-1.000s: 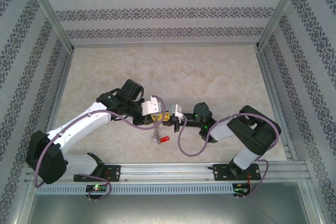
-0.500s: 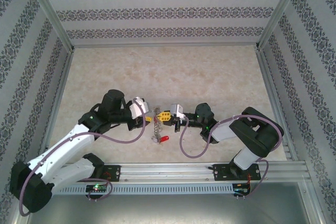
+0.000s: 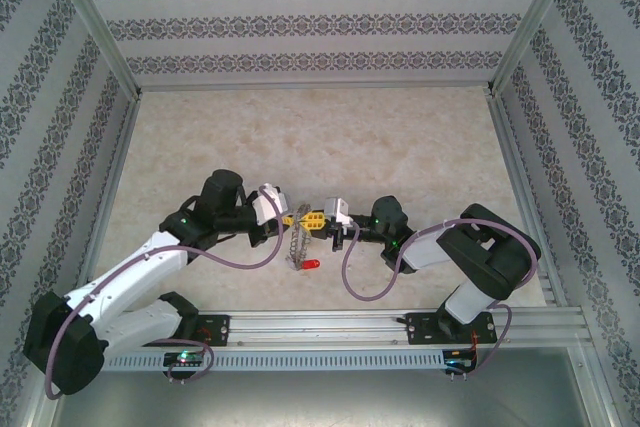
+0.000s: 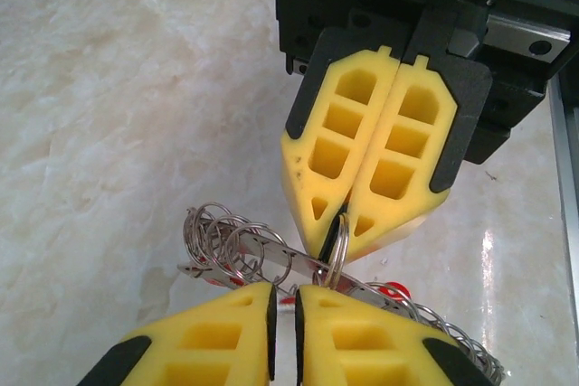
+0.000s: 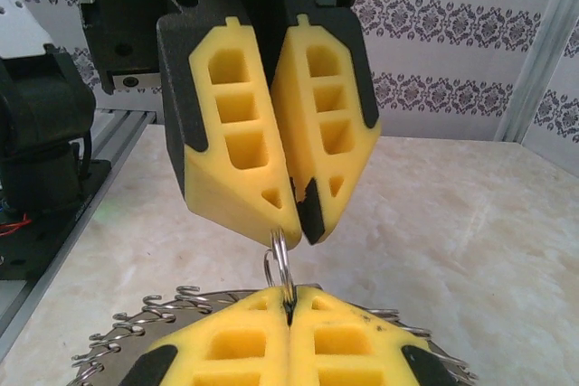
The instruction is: Put the keys on the keyring
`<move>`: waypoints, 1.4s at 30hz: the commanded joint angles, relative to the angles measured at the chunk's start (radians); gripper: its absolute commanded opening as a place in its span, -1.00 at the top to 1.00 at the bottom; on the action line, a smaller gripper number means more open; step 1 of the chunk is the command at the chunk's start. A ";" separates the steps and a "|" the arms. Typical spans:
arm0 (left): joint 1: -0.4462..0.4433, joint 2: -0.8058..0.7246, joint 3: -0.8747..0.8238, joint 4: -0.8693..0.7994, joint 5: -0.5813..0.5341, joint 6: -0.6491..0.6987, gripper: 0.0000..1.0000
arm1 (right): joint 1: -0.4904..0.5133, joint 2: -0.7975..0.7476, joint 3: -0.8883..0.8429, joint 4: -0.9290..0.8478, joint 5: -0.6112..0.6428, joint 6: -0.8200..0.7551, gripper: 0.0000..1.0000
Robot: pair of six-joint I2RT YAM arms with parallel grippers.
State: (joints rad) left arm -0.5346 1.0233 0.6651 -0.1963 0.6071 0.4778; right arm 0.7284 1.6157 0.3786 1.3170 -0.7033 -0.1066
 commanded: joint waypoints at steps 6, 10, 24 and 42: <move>-0.006 0.039 -0.031 0.116 0.072 -0.013 0.80 | -0.005 -0.024 0.031 0.068 -0.007 0.019 1.00; -0.020 0.073 -0.044 0.156 0.070 -0.038 0.85 | -0.003 -0.028 0.029 0.068 0.022 0.020 1.00; -0.027 -0.164 -0.179 0.223 -0.143 -0.172 0.24 | -0.002 -0.033 0.025 0.068 0.071 0.036 1.00; -0.027 -0.068 -0.077 0.157 -0.015 -0.052 0.25 | 0.003 -0.022 0.039 0.068 0.025 0.056 1.00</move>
State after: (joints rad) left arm -0.5507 0.9436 0.5476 -0.0254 0.5423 0.3885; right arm 0.7246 1.6104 0.3973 1.3144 -0.6441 -0.0761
